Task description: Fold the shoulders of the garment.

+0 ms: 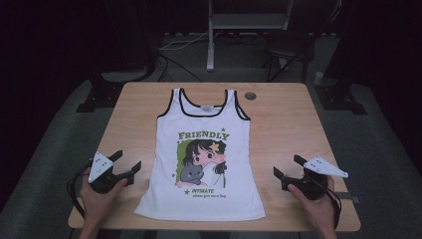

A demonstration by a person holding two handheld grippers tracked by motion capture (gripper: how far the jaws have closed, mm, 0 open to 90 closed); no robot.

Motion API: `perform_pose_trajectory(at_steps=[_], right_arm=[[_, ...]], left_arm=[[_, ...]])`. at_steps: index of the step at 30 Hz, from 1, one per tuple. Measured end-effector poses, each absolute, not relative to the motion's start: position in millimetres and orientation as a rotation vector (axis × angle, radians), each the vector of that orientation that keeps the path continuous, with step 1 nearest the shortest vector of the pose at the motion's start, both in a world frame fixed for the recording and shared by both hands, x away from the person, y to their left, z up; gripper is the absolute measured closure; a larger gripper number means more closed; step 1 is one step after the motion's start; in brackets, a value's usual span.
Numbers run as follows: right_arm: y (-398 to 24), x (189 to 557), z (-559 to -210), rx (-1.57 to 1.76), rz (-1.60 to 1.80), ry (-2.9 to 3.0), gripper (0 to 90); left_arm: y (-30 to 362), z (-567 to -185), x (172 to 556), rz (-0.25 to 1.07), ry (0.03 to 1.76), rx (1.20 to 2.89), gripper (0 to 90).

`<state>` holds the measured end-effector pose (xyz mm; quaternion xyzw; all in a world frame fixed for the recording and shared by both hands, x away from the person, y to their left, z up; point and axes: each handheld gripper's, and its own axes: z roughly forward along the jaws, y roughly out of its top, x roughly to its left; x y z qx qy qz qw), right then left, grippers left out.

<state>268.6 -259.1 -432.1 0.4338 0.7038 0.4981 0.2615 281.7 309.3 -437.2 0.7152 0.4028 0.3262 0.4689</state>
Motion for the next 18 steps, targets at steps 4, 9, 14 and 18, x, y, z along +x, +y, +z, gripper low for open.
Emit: perform_pose_trajectory(at_steps=[4, 9, 14, 18], right_arm=[[-249.4, 279.1, -416.2, 1.139, 1.378, 1.904, 11.3], [-234.2, 302.7, -398.1, 1.104, 1.387, 1.933, 11.3], [-224.4, 325.7, -384.3, 1.095, 1.386, 1.953, 11.4], [-217.3, 351.5, -369.0, 1.094, 1.391, 1.965, 11.4]], left_arm=[[309.1, -437.2, 281.9, 0.798, 0.99, 1.755, 21.0], [309.0, -437.1, 281.7, 0.803, 0.983, 1.764, 21.0], [308.1, -437.0, 282.1, 0.81, 0.978, 1.778, 21.0], [307.1, -437.0, 281.6, 0.82, 0.968, 1.789, 21.0]])
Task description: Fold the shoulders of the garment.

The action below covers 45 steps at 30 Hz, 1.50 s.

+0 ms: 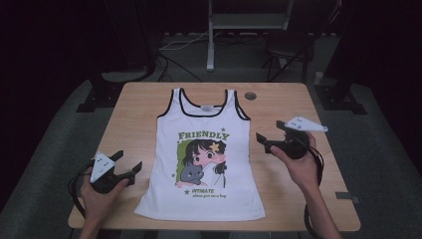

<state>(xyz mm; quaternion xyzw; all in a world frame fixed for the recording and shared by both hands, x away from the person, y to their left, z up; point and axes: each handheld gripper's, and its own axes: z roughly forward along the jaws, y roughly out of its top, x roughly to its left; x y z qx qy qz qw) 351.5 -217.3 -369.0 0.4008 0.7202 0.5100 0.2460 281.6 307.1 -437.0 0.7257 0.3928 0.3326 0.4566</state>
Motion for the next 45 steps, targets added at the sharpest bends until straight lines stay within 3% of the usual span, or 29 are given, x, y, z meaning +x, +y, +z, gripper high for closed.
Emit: perform_pose_trajectory(at_steps=[26, 45], right_arm=[[-173.1, 464.3, -337.3, 1.107, 1.348, 2.034, 11.4], [-153.5, 531.3, -360.0, 1.227, 1.295, 2.066, 13.3]], left_arm=[[307.2, -437.2, 282.2, 0.81, 0.975, 1.785, 21.0], [305.5, -437.4, 281.2, 0.824, 0.967, 1.79, 21.0]])
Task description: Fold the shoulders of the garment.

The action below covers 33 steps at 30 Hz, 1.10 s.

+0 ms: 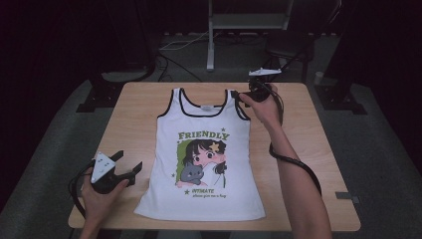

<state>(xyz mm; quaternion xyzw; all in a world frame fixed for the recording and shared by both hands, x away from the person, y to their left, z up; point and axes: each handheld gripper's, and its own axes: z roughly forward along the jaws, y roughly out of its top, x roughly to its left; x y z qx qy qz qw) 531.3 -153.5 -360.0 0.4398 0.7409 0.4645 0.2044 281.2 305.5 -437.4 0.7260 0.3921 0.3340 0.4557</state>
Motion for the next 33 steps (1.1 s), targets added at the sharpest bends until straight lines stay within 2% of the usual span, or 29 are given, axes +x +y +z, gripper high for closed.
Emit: perform_pose_trajectory(at_steps=[22, 28, 33], right_arm=[[-141.4, 581.2, -389.5, 1.364, 1.24, 2.105, 14.6], [-138.2, 590.0, -398.1, 1.391, 1.215, 2.119, 23.9], [-137.4, 595.8, -407.8, 1.431, 1.187, 2.137, 26.1]], left_arm=[[305.1, -437.3, 280.7, 0.833, 0.963, 1.796, 21.0], [304.9, -437.4, 280.6, 0.839, 0.963, 1.793, 21.0], [303.9, -437.6, 280.6, 0.843, 0.961, 1.799, 21.0]])
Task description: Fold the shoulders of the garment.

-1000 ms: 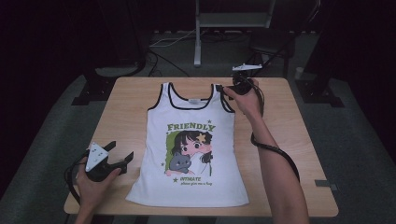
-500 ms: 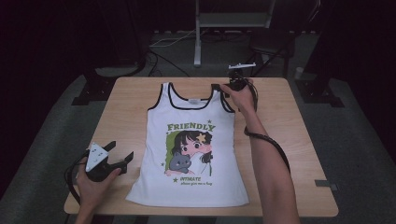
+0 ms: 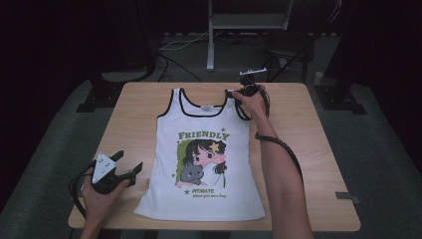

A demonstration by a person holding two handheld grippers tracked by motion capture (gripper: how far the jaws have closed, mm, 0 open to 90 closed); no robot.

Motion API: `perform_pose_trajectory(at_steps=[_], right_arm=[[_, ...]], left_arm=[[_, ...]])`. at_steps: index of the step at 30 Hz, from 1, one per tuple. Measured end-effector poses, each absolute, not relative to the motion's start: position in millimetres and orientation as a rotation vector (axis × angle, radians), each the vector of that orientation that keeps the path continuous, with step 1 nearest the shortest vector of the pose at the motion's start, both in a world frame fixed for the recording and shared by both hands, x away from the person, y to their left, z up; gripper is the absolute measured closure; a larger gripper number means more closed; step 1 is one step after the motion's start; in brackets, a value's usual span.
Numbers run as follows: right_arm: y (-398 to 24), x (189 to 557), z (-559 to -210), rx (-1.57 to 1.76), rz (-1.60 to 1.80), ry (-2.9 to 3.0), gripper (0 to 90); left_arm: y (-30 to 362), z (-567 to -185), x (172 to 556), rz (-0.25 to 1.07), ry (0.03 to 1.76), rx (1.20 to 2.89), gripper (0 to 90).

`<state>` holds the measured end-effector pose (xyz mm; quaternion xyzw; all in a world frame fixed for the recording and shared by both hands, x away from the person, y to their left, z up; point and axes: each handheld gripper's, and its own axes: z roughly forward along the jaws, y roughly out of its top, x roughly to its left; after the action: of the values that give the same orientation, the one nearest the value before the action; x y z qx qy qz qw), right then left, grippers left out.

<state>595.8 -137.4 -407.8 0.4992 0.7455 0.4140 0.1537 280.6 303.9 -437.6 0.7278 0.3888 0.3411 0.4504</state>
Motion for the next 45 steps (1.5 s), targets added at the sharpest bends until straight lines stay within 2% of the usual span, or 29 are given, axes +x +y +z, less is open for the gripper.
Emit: perform_pose_trajectory(at_steps=[4, 5, 12, 26, 34, 35, 39, 45], right_arm=[[-137.3, 598.0, -412.1, 1.455, 1.177, 2.144, 28.9], [-138.4, 600.0, -416.2, 1.464, 1.17, 2.155, 33.4], [-139.9, 604.0, -420.8, 1.504, 1.154, 2.151, 43.4], [-141.1, 611.5, -435.4, 1.562, 1.134, 2.137, 49.1], [-139.2, 611.6, -438.7, 1.538, 1.131, 2.107, 62.5], [-137.9, 611.2, -439.5, 1.534, 1.138, 2.106, 67.3], [-136.6, 610.5, -440.6, 1.529, 1.143, 2.106, 76.2], [-137.4, 609.5, -442.3, 1.538, 1.178, 2.114, 83.1]], left_arm=[[304.4, -437.4, 280.3, 0.842, 0.963, 1.796, 21.0], [304.8, -437.4, 280.6, 0.84, 0.964, 1.795, 21.0], [303.6, -437.6, 280.3, 0.847, 0.961, 1.8, 21.0], [303.4, -437.6, 280.0, 0.847, 0.957, 1.803, 21.0], [303.3, -437.6, 279.9, 0.848, 0.957, 1.802, 21.0], [303.1, -437.7, 279.8, 0.851, 0.955, 1.803, 21.0], [303.4, -437.7, 279.6, 0.85, 0.954, 1.798, 21.0], [303.5, -437.7, 279.2, 0.851, 0.951, 1.796, 21.0]])
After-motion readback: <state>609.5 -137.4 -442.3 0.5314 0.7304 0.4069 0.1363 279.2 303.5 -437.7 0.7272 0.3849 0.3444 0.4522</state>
